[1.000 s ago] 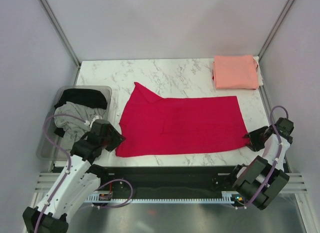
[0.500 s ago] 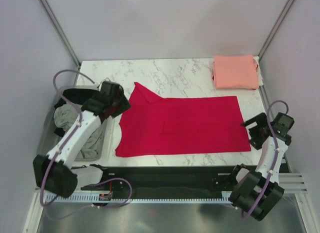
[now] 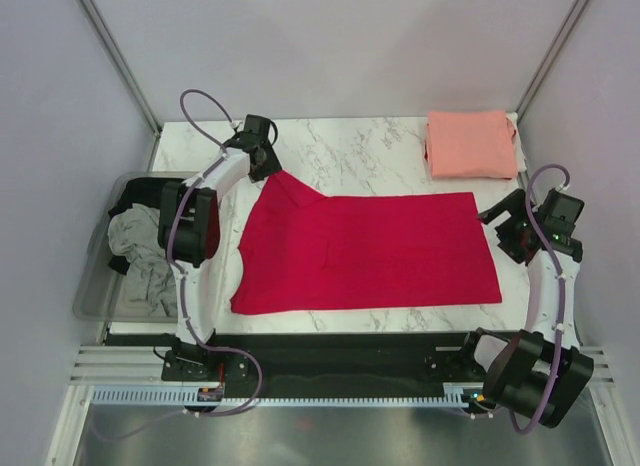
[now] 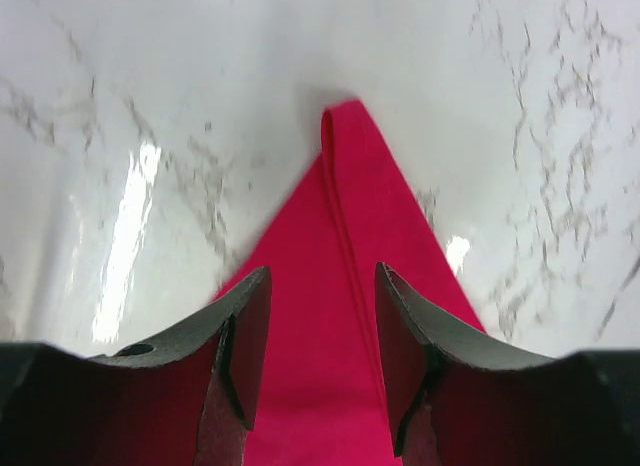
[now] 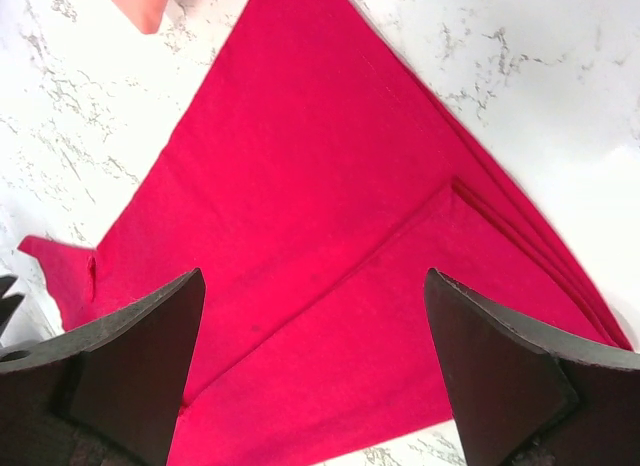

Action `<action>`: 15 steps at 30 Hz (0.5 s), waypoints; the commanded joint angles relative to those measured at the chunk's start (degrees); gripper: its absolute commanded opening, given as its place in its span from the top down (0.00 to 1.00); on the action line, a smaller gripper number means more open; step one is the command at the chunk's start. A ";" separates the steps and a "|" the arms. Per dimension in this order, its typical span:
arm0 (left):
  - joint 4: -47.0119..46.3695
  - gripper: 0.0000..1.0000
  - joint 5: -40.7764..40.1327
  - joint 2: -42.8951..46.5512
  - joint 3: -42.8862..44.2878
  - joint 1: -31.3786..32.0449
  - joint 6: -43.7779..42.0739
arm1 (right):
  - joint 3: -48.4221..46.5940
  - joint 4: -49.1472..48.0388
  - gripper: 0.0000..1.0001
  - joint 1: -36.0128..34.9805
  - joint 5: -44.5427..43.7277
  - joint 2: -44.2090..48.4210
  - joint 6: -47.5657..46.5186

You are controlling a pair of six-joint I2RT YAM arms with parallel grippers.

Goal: Fold and stack the t-shirts
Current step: Fold the tshirt

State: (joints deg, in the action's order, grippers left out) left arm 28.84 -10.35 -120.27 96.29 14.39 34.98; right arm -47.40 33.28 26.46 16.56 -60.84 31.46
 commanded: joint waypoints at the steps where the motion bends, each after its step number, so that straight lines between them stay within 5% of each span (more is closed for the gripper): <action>1: -4.31 0.48 -0.81 -5.48 7.32 -1.38 -4.57 | 0.46 -5.32 0.02 -0.35 2.16 -0.42 -0.09; 15: -9.24 0.49 2.26 -16.22 15.42 -2.52 -4.67 | 2.40 -9.46 0.02 -0.79 2.17 -2.27 0.00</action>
State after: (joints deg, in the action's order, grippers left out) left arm 22.74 -9.82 -134.54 109.40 12.38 31.24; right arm -45.19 26.70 25.98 18.35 -62.87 31.68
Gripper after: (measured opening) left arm 0.520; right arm 0.982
